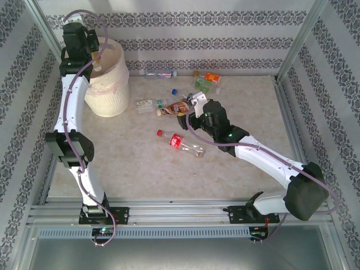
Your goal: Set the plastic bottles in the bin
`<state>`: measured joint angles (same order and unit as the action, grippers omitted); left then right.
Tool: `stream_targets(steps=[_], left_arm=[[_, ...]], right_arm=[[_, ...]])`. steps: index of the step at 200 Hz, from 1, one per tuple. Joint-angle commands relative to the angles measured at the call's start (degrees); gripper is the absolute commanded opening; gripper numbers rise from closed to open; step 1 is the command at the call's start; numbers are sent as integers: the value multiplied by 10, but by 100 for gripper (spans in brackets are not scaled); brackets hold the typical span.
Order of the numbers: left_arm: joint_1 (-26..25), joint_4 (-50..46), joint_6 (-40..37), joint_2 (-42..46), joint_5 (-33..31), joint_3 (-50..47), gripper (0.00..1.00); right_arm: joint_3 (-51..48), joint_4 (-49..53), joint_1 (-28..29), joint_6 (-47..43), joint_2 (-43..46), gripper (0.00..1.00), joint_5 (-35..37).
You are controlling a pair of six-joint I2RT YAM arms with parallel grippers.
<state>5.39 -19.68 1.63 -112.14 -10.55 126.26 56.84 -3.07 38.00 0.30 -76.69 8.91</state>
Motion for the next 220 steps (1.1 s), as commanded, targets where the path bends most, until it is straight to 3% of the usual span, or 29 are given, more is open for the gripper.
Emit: stream_targets(steps=[1,38,62,141,191,220], left_arm=[[7,-66,-47,-27,89,43,62],[7,-112,-67,-56,172,75,69],[7,-148,-60,-81,203,121,85],[6,-161,15,-65,313,153,100],[-8,-129,102,-11,347,85,99],[-16,-88,200,37,340,10,100]], right_arm=[[-5,-5,-3,3,-1,98,16],[-5,-3,-2,6,-2,98,16],[-6,-2,-2,6,0,98,19],[-10,-3,-12,47,2,98,24],[-11,8,-65,176,-7,98,20],[0,24,-122,175,-36,98,-59]])
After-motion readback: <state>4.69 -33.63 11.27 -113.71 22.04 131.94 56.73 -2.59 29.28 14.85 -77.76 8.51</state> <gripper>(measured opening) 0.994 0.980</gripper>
